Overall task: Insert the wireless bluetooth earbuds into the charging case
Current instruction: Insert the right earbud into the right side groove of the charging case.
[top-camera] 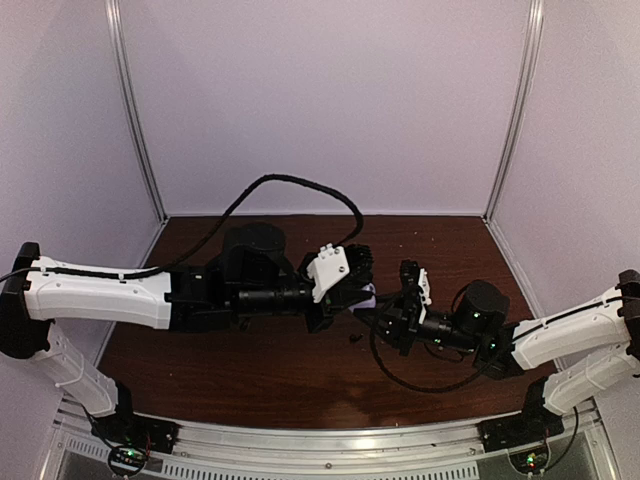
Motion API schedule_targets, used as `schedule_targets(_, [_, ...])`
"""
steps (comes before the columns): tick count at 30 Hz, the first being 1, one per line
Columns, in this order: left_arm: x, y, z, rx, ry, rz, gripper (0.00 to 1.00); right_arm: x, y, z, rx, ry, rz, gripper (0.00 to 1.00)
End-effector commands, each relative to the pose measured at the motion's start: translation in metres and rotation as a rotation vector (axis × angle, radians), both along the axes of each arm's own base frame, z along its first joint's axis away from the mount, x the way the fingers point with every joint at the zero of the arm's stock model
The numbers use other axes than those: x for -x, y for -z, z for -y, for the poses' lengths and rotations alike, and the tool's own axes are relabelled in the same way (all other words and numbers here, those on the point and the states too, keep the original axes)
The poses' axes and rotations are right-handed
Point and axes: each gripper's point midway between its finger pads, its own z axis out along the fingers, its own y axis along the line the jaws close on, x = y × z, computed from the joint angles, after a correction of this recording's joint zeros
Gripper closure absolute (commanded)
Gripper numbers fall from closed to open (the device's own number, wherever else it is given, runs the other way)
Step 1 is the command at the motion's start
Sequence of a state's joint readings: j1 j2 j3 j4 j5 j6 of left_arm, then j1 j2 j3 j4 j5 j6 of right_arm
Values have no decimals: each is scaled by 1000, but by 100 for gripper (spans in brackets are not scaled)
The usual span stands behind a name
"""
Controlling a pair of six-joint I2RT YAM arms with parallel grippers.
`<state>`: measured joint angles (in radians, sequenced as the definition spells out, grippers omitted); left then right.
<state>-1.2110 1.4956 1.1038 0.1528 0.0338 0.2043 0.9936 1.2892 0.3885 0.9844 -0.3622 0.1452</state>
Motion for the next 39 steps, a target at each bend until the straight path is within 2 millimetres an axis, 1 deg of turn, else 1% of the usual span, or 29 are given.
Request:
schedule_targets(1, [3,-8,5,20,21,17,90,4,-28,-1,-72,-14,45,96])
schedule_targets(11, [10,-1,2,-14,53,-7,91,4,-24,0,-55,-7,53,96])
schedule_targets(14, [12,4,2,-33,61,-19,91,5,-25,0,-50,-13,63,95])
schedule_targets(20, [14,20,5,-77,73,-69,84,10,-31,0,-51,-33,90,95])
schedule_targets(22, [13,20,6,-77,65,-74,82,11,-32,0,-53,-38,94,95])
schedule_targets(25, [10,16,5,-70,49,-67,81,12,-32,0,-52,-43,95,95])
schedule_targets(27, [9,15,6,-72,47,-62,79,12,-31,0,-50,-45,95,95])
schedule_targets(32, [9,10,7,-75,54,-54,67,12,-28,1,-46,-42,90,95])
schedule_targets(34, [11,4,7,-65,67,-50,64,12,-27,1,-45,-41,86,95])
schedule_targets(36, [13,-4,7,-49,73,-45,63,12,-24,1,-40,-38,80,95])
schedule_targets(39, [18,-24,5,-10,93,-18,62,11,-19,1,-32,-36,69,95])
